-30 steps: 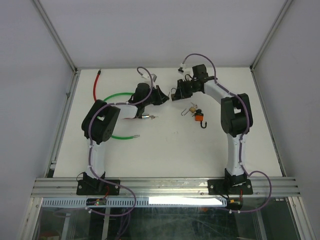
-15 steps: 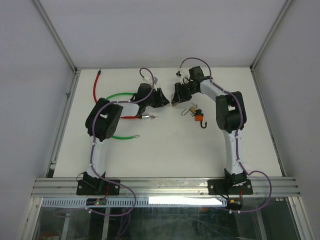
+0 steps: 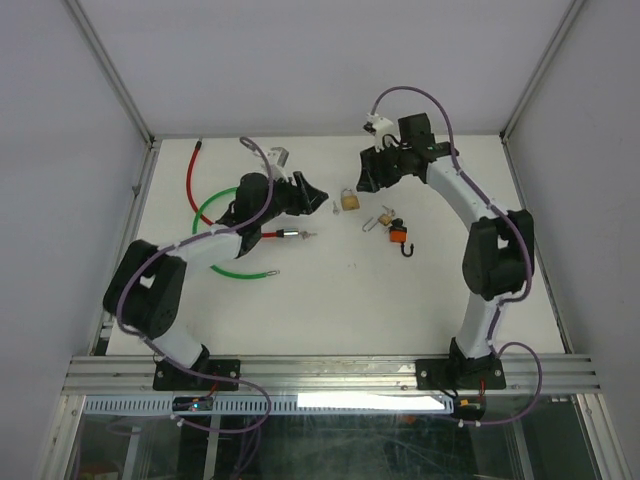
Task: Lock with the key
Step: Place the lock at the center of the board, then pick up the lock from the center of the board.
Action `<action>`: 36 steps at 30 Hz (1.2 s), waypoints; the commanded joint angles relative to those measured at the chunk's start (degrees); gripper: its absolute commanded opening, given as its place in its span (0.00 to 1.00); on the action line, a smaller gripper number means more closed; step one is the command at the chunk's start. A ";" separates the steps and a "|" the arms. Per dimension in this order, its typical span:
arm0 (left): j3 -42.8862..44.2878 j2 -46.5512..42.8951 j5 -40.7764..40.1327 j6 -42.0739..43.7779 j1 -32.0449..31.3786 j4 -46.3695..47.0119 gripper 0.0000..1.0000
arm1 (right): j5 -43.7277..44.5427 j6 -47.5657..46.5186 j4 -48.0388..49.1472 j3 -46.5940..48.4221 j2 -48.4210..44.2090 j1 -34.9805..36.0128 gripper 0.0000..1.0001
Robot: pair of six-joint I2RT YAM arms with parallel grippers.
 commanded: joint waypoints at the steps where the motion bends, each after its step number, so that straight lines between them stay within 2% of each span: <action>1: -11.25 -12.85 3.46 2.69 0.41 10.88 0.61 | -0.25 -5.35 4.74 -7.54 -15.85 0.00 0.53; 2: -12.87 -15.86 4.08 3.47 0.41 12.15 0.67 | 0.16 -6.02 5.81 -9.72 -18.79 -0.03 0.53; 4: -18.38 -21.35 7.11 5.10 0.41 17.87 0.84 | 2.25 -7.58 8.10 -14.27 -24.69 -0.09 0.54; 5: -21.51 -23.51 8.57 5.43 0.46 22.12 0.92 | 2.85 -9.31 9.20 -16.78 -27.49 -0.11 0.60; 6: -24.64 -25.76 9.10 5.21 0.49 25.95 0.98 | 3.85 -10.17 10.41 -19.28 -30.65 -0.27 0.70; 8: -31.06 -29.47 8.05 3.25 0.54 32.19 0.99 | 4.55 -8.30 14.90 -25.38 -36.78 -1.35 0.93; 9: -33.02 -31.08 7.24 2.16 0.58 34.70 0.99 | 3.22 -7.06 17.32 -28.38 -39.56 -2.50 0.98; 10: -34.52 -32.35 7.42 1.84 0.58 35.73 0.99 | 0.55 -5.74 19.21 -31.22 -41.57 -3.98 0.99; 14: -36.57 -35.26 10.45 -0.98 0.59 34.54 0.99 | -8.83 -2.25 22.48 -37.60 -42.96 -10.40 1.00; 17: -38.21 -34.24 12.36 -6.19 0.59 37.63 0.99 | -7.54 -1.72 19.49 -36.18 -38.09 -12.78 0.97; 19: -39.88 -32.87 12.76 -9.25 0.59 40.85 0.99 | -5.70 -1.08 16.60 -33.94 -33.81 -12.85 0.89; 22: -42.24 -30.11 12.28 -12.19 0.59 45.72 0.99 | -0.17 -0.28 14.45 -31.99 -28.53 -11.47 0.80; 30: -42.44 -24.76 12.28 -16.33 0.58 48.82 0.99 | 18.91 3.28 13.79 -30.06 -20.29 -5.61 0.80; 36: -42.39 -23.57 12.43 -17.28 0.58 49.92 0.99 | 28.17 9.44 11.61 -27.18 -14.54 -2.20 0.80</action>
